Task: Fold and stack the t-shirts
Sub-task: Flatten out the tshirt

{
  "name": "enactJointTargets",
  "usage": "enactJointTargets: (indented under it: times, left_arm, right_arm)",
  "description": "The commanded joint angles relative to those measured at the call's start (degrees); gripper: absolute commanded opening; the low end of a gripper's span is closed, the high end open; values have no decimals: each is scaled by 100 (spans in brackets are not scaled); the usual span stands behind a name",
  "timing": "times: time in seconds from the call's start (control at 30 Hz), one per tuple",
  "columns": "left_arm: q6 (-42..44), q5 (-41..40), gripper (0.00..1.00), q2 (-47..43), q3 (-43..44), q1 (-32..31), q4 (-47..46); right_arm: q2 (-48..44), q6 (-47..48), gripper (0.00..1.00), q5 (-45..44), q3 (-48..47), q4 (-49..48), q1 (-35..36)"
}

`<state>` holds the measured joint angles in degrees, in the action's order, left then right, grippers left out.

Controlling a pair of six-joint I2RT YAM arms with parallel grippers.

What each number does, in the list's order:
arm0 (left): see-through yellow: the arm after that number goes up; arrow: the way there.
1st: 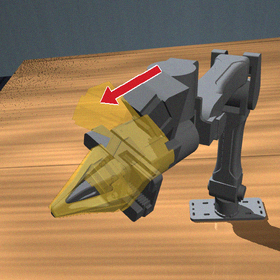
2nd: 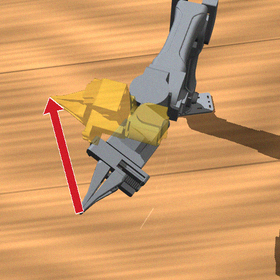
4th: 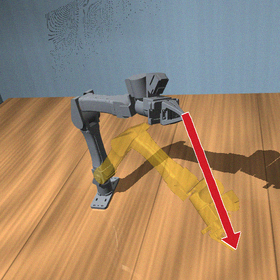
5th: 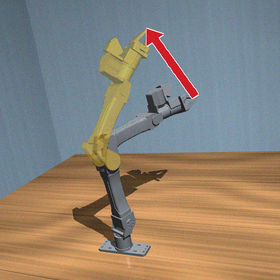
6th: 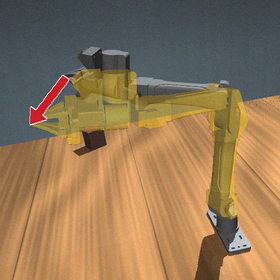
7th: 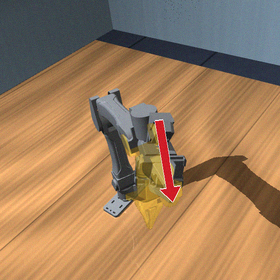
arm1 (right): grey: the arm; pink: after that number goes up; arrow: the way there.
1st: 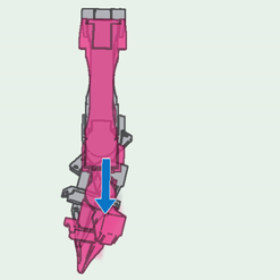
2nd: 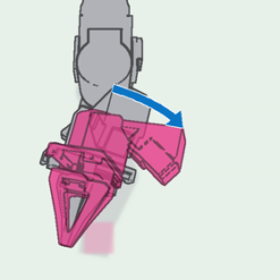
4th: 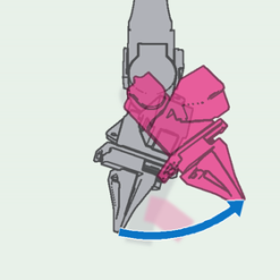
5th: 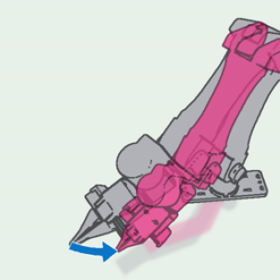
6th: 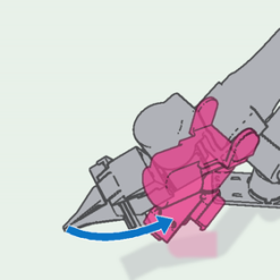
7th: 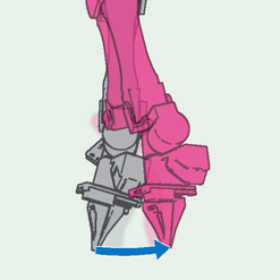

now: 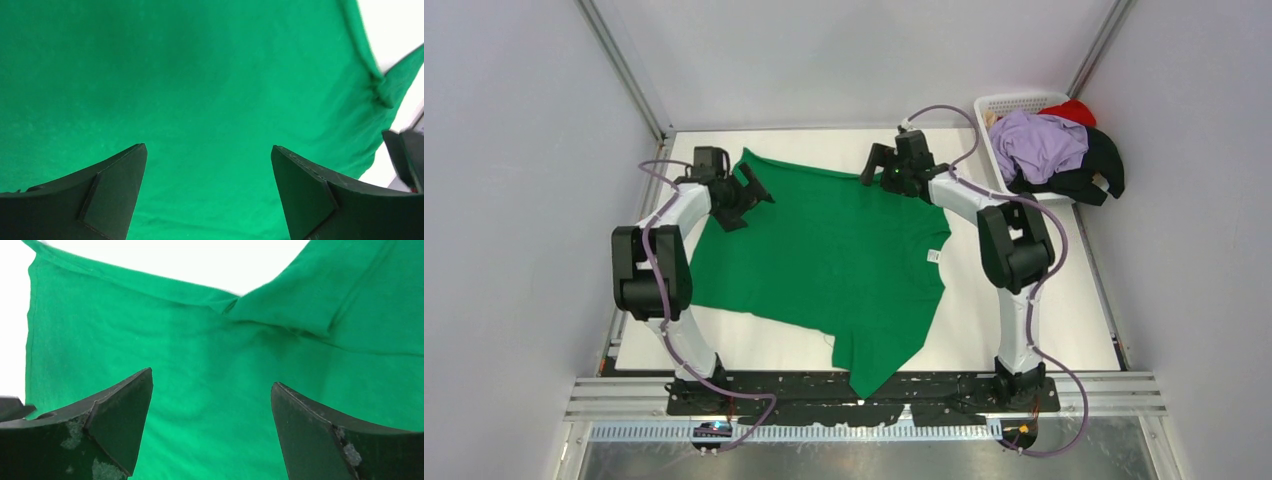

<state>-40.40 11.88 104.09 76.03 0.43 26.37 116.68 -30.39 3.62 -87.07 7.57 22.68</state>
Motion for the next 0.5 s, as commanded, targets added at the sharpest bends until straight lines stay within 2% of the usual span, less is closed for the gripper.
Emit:
enactJointTargets:
  times: [0.0, 0.3, 0.47]
  left_arm:
    - [-149, 482, 100, -353, -487, 11, -574]
    - [91, 72, 99, -201, -566, 9, -172]
    - [189, -40, 100, -143, -576, 10, 14]
  right_arm:
    - [576, -547, 95, 214, -616, -784, 35]
    - [1715, -960, 95, -70, -1683, -793, 71]
    - [2360, -1000, 95, -523, -2961, -359, 62]
